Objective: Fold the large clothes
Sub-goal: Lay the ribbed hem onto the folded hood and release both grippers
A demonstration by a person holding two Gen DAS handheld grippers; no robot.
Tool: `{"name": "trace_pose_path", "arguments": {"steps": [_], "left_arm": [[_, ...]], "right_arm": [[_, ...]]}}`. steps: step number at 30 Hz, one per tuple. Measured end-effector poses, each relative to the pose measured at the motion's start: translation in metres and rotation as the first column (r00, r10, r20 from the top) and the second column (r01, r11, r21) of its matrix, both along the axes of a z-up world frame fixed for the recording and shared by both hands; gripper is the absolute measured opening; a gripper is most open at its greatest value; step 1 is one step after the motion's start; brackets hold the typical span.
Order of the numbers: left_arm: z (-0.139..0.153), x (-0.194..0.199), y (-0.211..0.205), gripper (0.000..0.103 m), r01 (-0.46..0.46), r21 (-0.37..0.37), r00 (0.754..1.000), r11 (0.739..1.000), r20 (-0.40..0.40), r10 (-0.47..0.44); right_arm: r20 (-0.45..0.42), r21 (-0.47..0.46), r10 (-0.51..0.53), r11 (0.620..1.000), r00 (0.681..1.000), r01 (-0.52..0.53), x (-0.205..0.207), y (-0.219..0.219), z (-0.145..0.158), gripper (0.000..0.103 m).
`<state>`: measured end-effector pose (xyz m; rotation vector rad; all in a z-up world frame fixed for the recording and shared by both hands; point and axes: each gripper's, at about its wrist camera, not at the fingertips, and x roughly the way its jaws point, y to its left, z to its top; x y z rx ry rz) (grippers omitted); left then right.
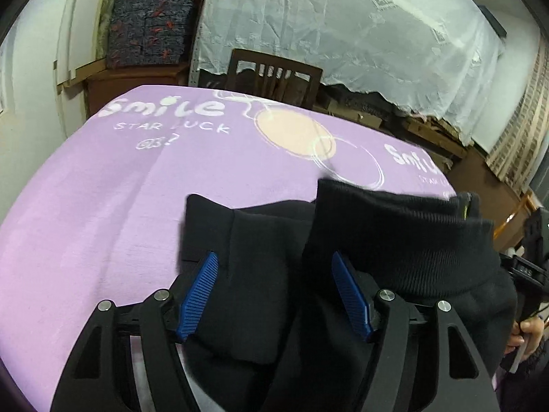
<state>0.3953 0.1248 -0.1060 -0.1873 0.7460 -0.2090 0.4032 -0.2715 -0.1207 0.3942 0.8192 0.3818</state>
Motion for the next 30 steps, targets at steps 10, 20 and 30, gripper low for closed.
{"name": "trace_pose_path", "arguments": {"steps": [10, 20, 30], "left_arm": [[-0.007, -0.004, -0.014, 0.070, 0.129, -0.056, 0.991, 0.990, -0.022, -0.130], [-0.018, 0.000, -0.016, 0.007, 0.161, -0.061, 0.985, 0.985, -0.050, -0.164], [0.019, -0.026, 0.003, 0.005, 0.053, -0.078, 0.994, 0.996, 0.100, -0.045]], "right_arm": [[-0.049, 0.078, 0.072, 0.995, 0.996, -0.068, 0.005, 0.002, -0.023, 0.070], [-0.029, 0.019, 0.095, 0.995, 0.995, -0.095, -0.001, 0.013, -0.022, 0.035], [0.036, 0.062, 0.027, 0.998, 0.999, -0.029, -0.013, 0.000, 0.002, 0.011]]}}
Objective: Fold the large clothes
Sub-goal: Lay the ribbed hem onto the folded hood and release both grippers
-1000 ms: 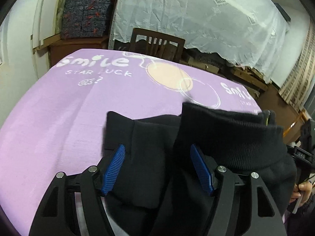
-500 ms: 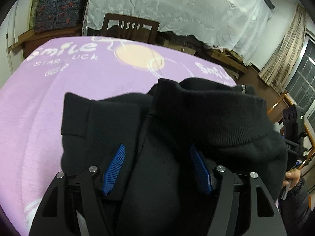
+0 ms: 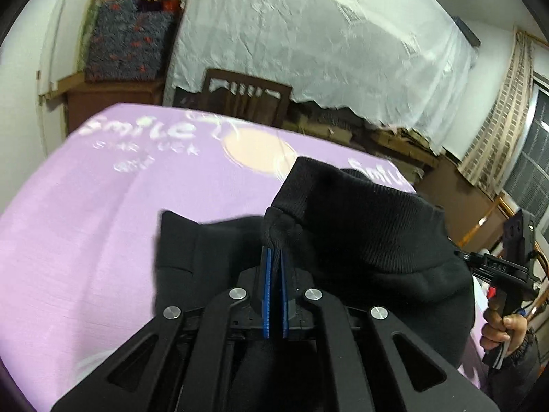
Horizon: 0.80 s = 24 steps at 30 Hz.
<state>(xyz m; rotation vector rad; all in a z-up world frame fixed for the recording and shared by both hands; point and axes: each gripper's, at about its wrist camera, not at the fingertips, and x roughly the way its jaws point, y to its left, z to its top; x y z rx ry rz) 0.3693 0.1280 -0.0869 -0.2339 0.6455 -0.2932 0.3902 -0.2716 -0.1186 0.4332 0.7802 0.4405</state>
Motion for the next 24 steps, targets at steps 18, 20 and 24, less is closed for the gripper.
{"name": "trace_pose_path", "arguments": {"steps": [18, 20, 24], "left_arm": [[-0.034, 0.031, -0.009, 0.005, -0.032, 0.054, 0.988, 0.998, -0.151, 0.040], [-0.019, 0.023, 0.001, 0.005, -0.081, 0.025, 0.992, 0.996, -0.090, 0.083], [0.022, 0.003, 0.004, 0.005, -0.134, 0.003, 0.989, 0.991, 0.056, 0.133]], "right_arm": [[-0.111, 0.019, -0.084, 0.996, 0.990, 0.086, 0.021, -0.012, -0.030, 0.045], [-0.106, 0.011, -0.093, 0.995, 0.990, 0.095, 0.021, -0.010, -0.028, 0.013], [0.043, 0.018, -0.145, 0.989, 0.989, 0.144, 0.002, -0.015, 0.007, 0.008]]}}
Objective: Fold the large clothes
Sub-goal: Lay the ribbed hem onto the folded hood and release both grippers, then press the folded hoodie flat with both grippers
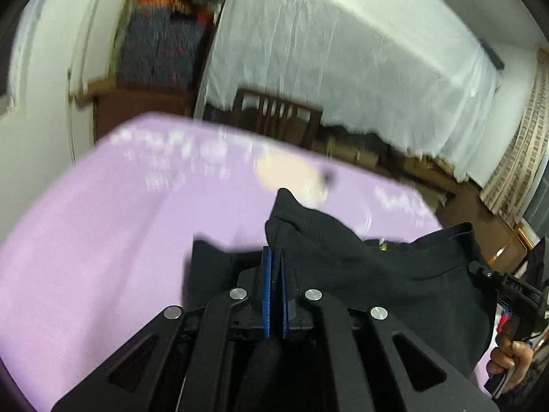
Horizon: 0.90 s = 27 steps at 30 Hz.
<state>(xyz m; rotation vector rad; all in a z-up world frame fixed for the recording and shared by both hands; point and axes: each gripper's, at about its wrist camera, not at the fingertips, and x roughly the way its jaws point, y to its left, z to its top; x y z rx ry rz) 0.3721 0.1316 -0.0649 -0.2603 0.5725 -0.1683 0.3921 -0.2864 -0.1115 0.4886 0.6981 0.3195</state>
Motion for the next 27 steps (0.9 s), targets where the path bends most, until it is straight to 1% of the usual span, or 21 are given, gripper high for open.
{"name": "trace_pose_path", "arguments": {"steps": [1, 3, 5, 6, 7, 8, 9, 10, 11, 12, 13, 14, 17, 18, 19, 20, 21, 23, 24, 25, 27], "left_arm": [[0.008, -0.005, -0.004, 0.005, -0.018, 0.026, 0.999, 0.999, 0.035, 0.017], [0.014, -0.008, -0.011, 0.005, -0.063, 0.074, 0.996, 0.995, 0.075, 0.058], [0.010, -0.005, -0.012, 0.005, -0.089, 0.090, 0.994, 0.992, 0.067, 0.083], [0.000, 0.005, -0.013, 0.005, -0.101, 0.117, 0.995, 0.988, 0.028, 0.098], [-0.014, 0.015, -0.016, 0.005, -0.106, 0.139, 0.994, 0.985, -0.018, 0.110], [-0.024, 0.024, -0.018, 0.005, -0.107, 0.150, 0.991, 0.983, -0.059, 0.117], [-0.040, 0.035, -0.020, 0.005, -0.092, 0.163, 0.986, 0.982, -0.121, 0.113], [-0.058, 0.049, -0.021, 0.005, -0.043, 0.153, 0.970, 0.987, -0.230, 0.078], [-0.060, 0.052, -0.018, 0.005, -0.050, 0.132, 0.966, 0.990, -0.244, 0.081], [-0.059, 0.051, -0.016, 0.006, -0.057, 0.119, 0.969, 0.991, -0.234, 0.083], [-0.059, 0.051, -0.017, 0.007, -0.055, 0.127, 0.968, 0.990, -0.237, 0.084], [-0.059, 0.052, -0.017, 0.008, -0.056, 0.130, 0.967, 0.990, -0.239, 0.086], [-0.058, 0.051, -0.014, 0.009, -0.055, 0.113, 0.967, 0.992, -0.240, 0.081], [-0.058, 0.050, -0.013, 0.009, -0.053, 0.107, 0.967, 0.993, -0.242, 0.077], [-0.057, 0.047, -0.013, 0.010, -0.053, 0.109, 0.967, 0.993, -0.242, 0.078], [-0.055, 0.044, -0.013, 0.013, -0.053, 0.120, 0.968, 0.991, -0.238, 0.081], [-0.050, 0.043, -0.015, 0.018, -0.058, 0.138, 0.969, 0.989, -0.230, 0.089], [-0.037, 0.033, -0.020, 0.037, -0.081, 0.203, 0.978, 0.976, -0.175, 0.117], [-0.031, 0.029, -0.022, 0.040, -0.092, 0.222, 0.981, 0.971, -0.150, 0.127], [-0.021, 0.023, -0.027, 0.043, -0.097, 0.241, 0.985, 0.966, -0.115, 0.127], [-0.004, 0.014, -0.038, 0.049, -0.079, 0.232, 0.993, 0.969, -0.069, 0.097]], "right_arm": [[0.033, -0.003, -0.006, 1.000, 0.999, 0.006, -0.004, 0.000, 0.009, 0.007], [0.113, -0.029, -0.023, 0.999, 0.993, 0.026, -0.011, 0.004, 0.031, 0.007], [0.152, -0.059, -0.046, 0.997, 0.987, 0.056, -0.009, 0.010, 0.040, 0.007], [0.154, -0.059, -0.057, 0.996, 0.986, 0.067, -0.006, 0.011, 0.039, 0.007], [0.144, -0.055, -0.066, 0.996, 0.987, 0.075, -0.001, 0.012, 0.036, 0.007], [0.104, -0.076, -0.084, 0.993, 0.991, 0.092, 0.009, 0.014, 0.029, 0.007], [0.047, -0.089, -0.099, 0.991, 0.994, 0.103, 0.021, 0.014, 0.017, 0.007], [0.000, -0.071, -0.106, 0.992, 0.994, 0.106, 0.030, 0.013, 0.006, 0.007], [-0.082, -0.027, -0.111, 0.994, 0.990, 0.109, 0.043, 0.008, -0.016, 0.008], [-0.160, -0.005, -0.099, 0.995, 0.982, 0.099, 0.054, 0.006, -0.036, 0.010], [-0.182, 0.022, -0.092, 0.995, 0.979, 0.098, 0.057, 0.004, -0.045, 0.007], [-0.186, 0.035, -0.094, 0.994, 0.978, 0.102, 0.058, 0.000, -0.042, 0.007], [-0.167, -0.034, -0.093, 0.995, 0.982, 0.089, 0.056, 0.009, -0.038, 0.008], [-0.168, -0.039, -0.089, 0.996, 0.982, 0.083, 0.056, 0.010, -0.036, 0.009], [-0.172, -0.015, -0.081, 0.997, 0.982, 0.080, 0.056, 0.008, -0.037, 0.010], [-0.178, 0.013, -0.077, 0.997, 0.981, 0.080, 0.054, 0.005, -0.038, 0.011], [-0.189, 0.061, -0.068, 0.995, 0.980, 0.081, 0.054, 0.000, -0.039, 0.013], [-0.207, 0.147, -0.072, 0.984, 0.976, 0.104, 0.055, -0.012, -0.042, 0.022], [-0.205, 0.171, -0.088, 0.977, 0.975, 0.124, 0.053, -0.016, -0.040, 0.031], [-0.187, 0.175, -0.115, 0.973, 0.976, 0.148, 0.050, -0.020, -0.033, 0.041], [-0.146, 0.128, -0.157, 0.976, 0.977, 0.176, 0.043, -0.023, -0.020, 0.046]]}}
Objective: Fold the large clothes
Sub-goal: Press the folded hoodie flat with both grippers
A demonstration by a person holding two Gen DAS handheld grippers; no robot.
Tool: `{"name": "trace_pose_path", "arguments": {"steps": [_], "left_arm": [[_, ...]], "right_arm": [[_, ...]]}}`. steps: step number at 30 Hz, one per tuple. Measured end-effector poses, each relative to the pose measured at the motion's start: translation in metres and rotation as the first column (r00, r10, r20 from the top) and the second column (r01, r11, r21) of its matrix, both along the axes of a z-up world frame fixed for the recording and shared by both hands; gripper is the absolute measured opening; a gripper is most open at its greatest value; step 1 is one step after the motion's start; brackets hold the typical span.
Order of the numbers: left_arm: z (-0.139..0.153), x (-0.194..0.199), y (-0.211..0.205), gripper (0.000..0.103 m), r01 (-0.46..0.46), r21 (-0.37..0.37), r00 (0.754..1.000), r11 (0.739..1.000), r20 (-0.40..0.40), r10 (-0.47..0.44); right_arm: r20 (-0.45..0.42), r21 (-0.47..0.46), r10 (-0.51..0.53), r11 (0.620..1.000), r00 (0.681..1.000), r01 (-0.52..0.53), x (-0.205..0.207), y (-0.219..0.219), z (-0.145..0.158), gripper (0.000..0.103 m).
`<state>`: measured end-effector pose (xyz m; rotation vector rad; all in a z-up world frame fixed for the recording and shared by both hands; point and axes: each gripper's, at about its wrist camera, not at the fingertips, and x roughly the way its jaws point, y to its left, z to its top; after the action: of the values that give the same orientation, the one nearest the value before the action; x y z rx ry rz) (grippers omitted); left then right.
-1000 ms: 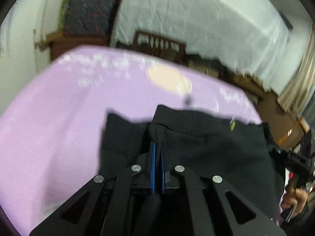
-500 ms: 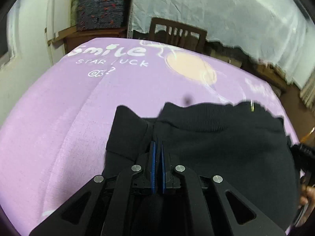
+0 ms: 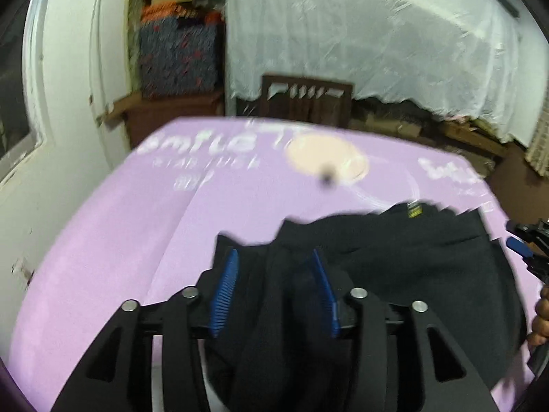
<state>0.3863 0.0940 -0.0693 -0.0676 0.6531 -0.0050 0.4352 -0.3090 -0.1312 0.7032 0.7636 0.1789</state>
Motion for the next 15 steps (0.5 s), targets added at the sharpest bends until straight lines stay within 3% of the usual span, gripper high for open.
{"name": "trace_pose_path", "arguments": {"steps": [2, 4, 6, 8, 10, 12, 15], "left_arm": [[0.008, -0.003, -0.012, 0.056, 0.036, -0.027, 0.999, 0.999, 0.018, -0.035], [0.008, -0.001, -0.034, 0.056, 0.110, -0.042, 0.994, 0.993, 0.012, -0.110], [0.003, 0.002, -0.053, 0.056, 0.146, -0.031, 0.989, 0.989, 0.001, -0.146], [-0.010, 0.012, -0.068, 0.056, 0.175, -0.037, 0.984, 0.984, -0.035, -0.176], [-0.032, 0.021, -0.077, 0.058, 0.167, -0.026, 0.981, 0.986, -0.091, -0.169], [-0.047, 0.024, -0.082, 0.062, 0.161, 0.026, 0.982, 0.987, -0.108, -0.157], [-0.052, 0.028, -0.080, 0.065, 0.158, 0.012, 0.978, 0.987, -0.138, -0.155]], "right_arm": [[0.050, -0.065, -0.036, 0.997, 0.998, 0.039, -0.008, 0.002, 0.018, 0.046], [0.113, -0.093, -0.037, 0.995, 0.993, 0.047, -0.017, 0.011, 0.036, 0.046], [0.163, -0.114, 0.081, 0.991, 0.983, -0.063, -0.021, 0.040, 0.052, 0.044], [0.168, -0.136, 0.205, 0.974, 0.964, -0.184, -0.019, 0.074, 0.057, 0.036], [0.139, -0.157, 0.308, 0.945, 0.941, -0.286, -0.017, 0.106, 0.052, 0.020], [0.092, -0.172, 0.338, 0.932, 0.937, -0.320, -0.012, 0.121, 0.040, 0.013], [-0.017, -0.196, 0.372, 0.909, 0.928, -0.368, 0.002, 0.131, 0.008, 0.009]]}}
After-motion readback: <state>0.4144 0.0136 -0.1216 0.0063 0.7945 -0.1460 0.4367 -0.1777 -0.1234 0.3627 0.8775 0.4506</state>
